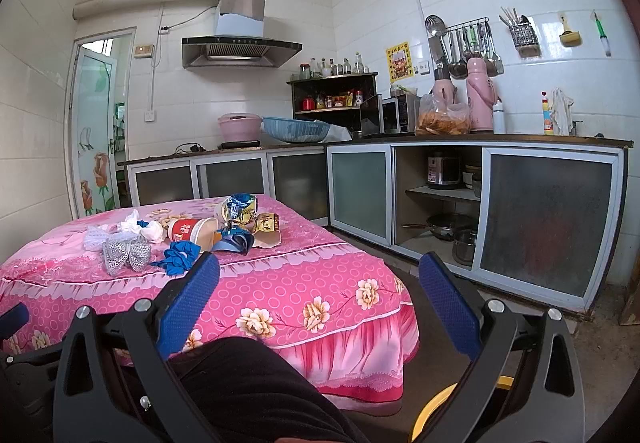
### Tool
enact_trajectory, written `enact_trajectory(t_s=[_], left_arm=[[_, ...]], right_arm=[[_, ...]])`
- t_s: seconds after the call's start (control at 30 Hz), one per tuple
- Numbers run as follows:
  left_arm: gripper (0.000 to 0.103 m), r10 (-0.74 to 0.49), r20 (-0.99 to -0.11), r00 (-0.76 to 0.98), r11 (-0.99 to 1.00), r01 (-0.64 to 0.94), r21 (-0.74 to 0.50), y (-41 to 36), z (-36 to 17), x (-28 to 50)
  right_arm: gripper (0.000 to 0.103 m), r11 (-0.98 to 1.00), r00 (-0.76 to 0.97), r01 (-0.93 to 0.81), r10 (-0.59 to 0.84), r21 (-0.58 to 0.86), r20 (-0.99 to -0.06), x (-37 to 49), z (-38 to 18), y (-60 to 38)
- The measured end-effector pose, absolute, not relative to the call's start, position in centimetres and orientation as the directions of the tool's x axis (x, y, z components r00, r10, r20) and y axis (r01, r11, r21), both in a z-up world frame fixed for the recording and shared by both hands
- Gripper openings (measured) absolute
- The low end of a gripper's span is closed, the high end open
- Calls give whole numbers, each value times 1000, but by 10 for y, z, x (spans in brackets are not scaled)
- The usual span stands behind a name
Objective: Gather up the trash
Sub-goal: 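Reach the left tool to the silver mesh bow while the right tool reaches the yellow snack box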
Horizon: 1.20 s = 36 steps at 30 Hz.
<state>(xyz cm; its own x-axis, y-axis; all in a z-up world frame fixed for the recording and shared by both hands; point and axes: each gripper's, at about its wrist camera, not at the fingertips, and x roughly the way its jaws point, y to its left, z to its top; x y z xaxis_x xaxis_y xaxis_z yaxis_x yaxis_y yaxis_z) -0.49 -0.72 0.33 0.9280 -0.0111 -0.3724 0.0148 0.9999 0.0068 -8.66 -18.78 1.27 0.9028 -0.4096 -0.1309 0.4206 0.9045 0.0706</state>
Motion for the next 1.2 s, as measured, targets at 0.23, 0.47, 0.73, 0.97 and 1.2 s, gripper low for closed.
enact_trajectory(t_s=[0.23,0.47,0.73,0.97,1.2], left_arm=[[95,-7,-368,930,1000,9,3,-4,4,-4],[95,0,-391,920,999,-13,-31,8,3,10],[95,-97,-551,829,994,57,-89,58,10,83],[95,-95,-530,843,994,104,-13,84,23,122],[95,-185,-633,752,978,203,-45,71,29,183]], right_arm=[[96,903,902,423,-412,71,-132,-87,14,-188],[96,897,887,437,-417,67,-197,-74,24,-198],[96,944,883,329,-316,-23,-348,1,44,-236],[96,995,830,87,-51,39,-556,75,32,-260],[96,984,797,-1,110,180,-593,133,31,-284]])
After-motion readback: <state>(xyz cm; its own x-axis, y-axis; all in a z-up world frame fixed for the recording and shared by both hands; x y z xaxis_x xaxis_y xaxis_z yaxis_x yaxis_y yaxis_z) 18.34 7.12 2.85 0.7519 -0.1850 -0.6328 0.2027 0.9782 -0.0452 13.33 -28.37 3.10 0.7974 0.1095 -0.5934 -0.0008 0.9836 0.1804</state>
